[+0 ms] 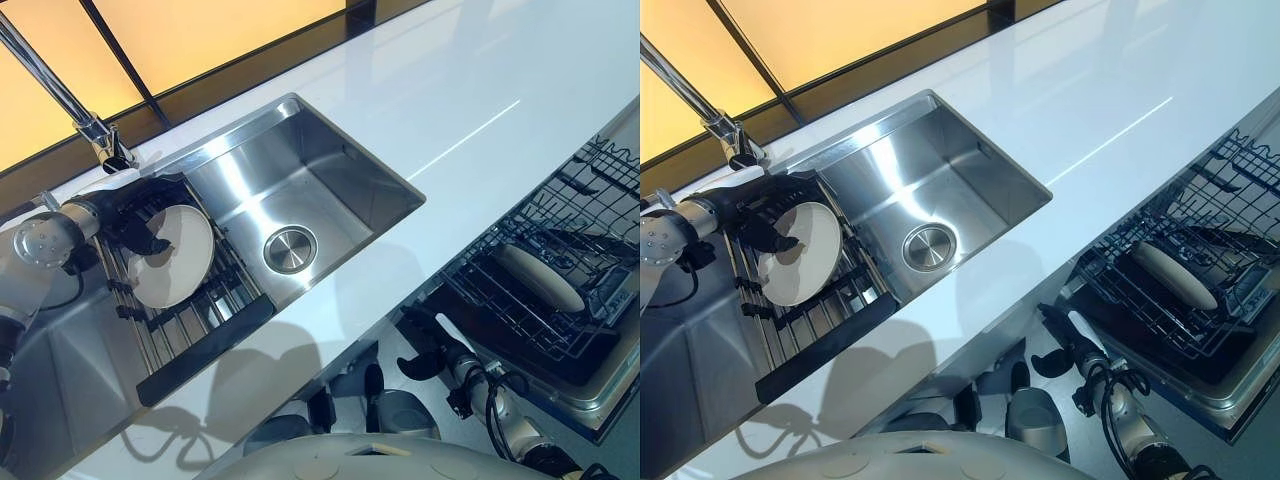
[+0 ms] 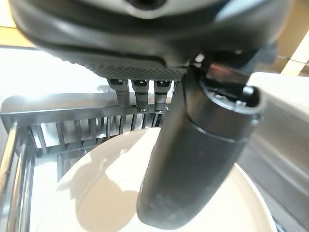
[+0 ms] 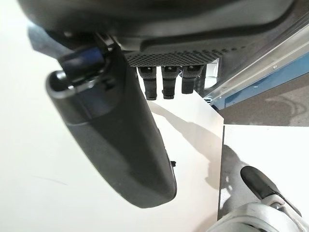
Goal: Pick up plates and place into dishwasher.
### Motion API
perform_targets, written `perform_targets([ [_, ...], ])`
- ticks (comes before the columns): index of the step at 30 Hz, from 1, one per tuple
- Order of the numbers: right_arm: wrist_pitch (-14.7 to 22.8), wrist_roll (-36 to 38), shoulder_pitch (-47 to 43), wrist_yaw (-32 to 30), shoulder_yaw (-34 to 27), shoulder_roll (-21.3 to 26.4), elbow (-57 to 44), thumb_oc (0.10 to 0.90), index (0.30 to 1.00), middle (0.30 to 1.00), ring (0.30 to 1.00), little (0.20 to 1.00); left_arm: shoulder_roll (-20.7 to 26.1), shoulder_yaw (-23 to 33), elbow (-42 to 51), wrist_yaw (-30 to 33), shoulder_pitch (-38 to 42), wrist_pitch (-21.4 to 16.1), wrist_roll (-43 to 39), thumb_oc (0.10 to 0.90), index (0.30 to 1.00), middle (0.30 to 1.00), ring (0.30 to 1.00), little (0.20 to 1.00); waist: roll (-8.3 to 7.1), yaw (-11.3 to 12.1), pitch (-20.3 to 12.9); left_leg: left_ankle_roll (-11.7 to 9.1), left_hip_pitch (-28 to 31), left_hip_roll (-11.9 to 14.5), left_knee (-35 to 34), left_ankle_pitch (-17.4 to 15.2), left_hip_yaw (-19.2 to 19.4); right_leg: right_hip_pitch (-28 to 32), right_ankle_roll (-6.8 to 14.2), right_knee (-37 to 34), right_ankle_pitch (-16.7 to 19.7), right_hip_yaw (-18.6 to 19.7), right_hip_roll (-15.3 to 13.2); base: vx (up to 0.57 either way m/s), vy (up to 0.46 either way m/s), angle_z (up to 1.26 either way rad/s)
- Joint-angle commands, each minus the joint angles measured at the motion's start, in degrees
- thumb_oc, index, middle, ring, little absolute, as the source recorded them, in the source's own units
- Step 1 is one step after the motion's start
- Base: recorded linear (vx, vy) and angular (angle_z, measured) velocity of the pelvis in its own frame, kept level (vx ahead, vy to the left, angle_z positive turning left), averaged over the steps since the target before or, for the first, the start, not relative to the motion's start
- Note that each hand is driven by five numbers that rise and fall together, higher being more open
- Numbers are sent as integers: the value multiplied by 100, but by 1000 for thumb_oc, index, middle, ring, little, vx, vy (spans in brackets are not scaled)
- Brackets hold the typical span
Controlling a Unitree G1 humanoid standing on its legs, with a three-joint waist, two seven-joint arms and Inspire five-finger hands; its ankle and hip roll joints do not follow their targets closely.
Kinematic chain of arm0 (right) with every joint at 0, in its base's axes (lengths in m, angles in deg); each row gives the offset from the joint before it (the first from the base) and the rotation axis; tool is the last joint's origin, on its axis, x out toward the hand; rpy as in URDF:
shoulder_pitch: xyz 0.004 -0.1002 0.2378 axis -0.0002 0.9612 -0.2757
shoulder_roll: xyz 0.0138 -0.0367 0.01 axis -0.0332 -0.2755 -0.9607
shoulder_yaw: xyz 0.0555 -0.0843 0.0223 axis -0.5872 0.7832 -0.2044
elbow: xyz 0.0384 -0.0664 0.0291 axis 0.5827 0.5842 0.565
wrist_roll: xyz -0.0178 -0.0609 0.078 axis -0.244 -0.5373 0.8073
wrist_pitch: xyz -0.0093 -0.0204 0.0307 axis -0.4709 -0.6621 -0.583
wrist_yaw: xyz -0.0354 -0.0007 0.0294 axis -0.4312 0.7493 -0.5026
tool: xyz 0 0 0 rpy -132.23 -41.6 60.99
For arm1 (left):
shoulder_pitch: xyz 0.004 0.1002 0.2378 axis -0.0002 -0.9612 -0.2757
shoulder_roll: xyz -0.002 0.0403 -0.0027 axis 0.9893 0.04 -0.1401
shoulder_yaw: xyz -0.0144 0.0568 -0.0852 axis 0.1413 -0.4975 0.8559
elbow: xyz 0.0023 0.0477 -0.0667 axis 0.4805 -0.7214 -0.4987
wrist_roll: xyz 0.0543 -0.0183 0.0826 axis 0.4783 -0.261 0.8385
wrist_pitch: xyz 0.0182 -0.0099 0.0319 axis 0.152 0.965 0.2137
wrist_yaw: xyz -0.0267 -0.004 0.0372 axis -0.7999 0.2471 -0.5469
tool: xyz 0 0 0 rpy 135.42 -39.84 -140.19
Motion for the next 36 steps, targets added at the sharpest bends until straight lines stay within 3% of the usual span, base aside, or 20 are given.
perform_targets([
  [1,518,35,-95,-63,-164,-42,-443,800,900,900,900,900,321,82,16,-626,484,257,77,800,900,900,900,900,-127,-62,-244,214,-7,-372,477,-993,-15,-1089,1174,331,832,333,-586,0,0,0],
  [9,485,59,-217,-75,-24,46,-433,800,900,900,900,900,308,-914,-476,-1335,1501,839,285,800,900,900,900,900,-75,-204,-233,218,21,-381,546,-1047,38,-1066,1191,343,844,419,-573,0,0,0],
  [18,527,47,-290,-154,56,136,-373,800,900,900,900,900,221,-1969,-1473,-2092,2600,870,734,800,900,900,900,900,-39,-429,-205,228,9,-388,634,-1105,186,-1110,1206,342,827,565,-466,21,-12,-10],
  [25,536,24,-317,-199,30,158,-311,800,900,900,900,900,51,-2122,-1726,-2396,2869,1210,491,800,900,900,900,900,-41,-528,-126,231,-26,-394,664,-1098,250,-1139,1204,307,798,627,-379,14,-10,-10],
  [30,536,-40,-295,-150,-9,136,-281,800,900,900,900,900,-36,-1821,-1757,-2591,2631,1698,-219,800,900,900,900,900,-33,-529,-61,228,-37,-386,655,-1070,282,-1149,1200,271,780,586,-367,-7,-4,-8],
  [31,538,-63,-274,-140,-30,125,-290,800,900,900,900,900,-83,-1671,-1739,-2746,2504,1974,-691,740,848,848,848,840,-28,-520,-43,222,-42,-381,654,-1057,298,-1150,1202,251,780,543,-385,-7,-4,-8],
  [32,543,-66,-272,-138,-32,125,-287,800,900,900,900,900,-90,-1644,-1728,-2774,2478,1993,-706,726,836,836,836,826,-26,-520,-41,222,-42,-380,654,-1057,298,-1150,1202,249,779,536,-388,-12,-4,-7],
  [33,571,-76,-260,-146,-42,107,-264,800,900,900,900,900,-153,-1485,-1682,-2848,2314,2201,-1132,416,571,571,571,516,-22,-496,-18,217,-43,-374,654,-1052,308,-1158,1204,240,782,479,-415,-7,-3,-5],
  [34,569,-87,-258,-142,-49,100,-268,800,900,900,900,900,-178,-1430,-1658,-2871,2258,2239,-1160,394,552,552,552,494,-23,-489,-15,219,-43,-374,653,-1050,311,-1153,1203,232,782,463,-421,-11,-2,-5],
  [35,575,-108,-252,-136,-62,86,-274,800,900,900,900,900,-244,-1308,-1609,-2895,2130,2347,-1301,278,453,453,453,378,-25,-472,-7,220,-42,-373,650,-1047,319,-1146,1204,217,784,425,-436,-12,5,-7],
  [36,588,-113,-257,-140,-60,74,-264,800,900,900,900,900,-323,-1151,-1499,-3003,1935,2514,-1569,100,300,300,300,200,-22,-448,5,215,-38,-370,642,-1044,332,-1146,1204,201,786,360,-459,-22,14,-8],
])
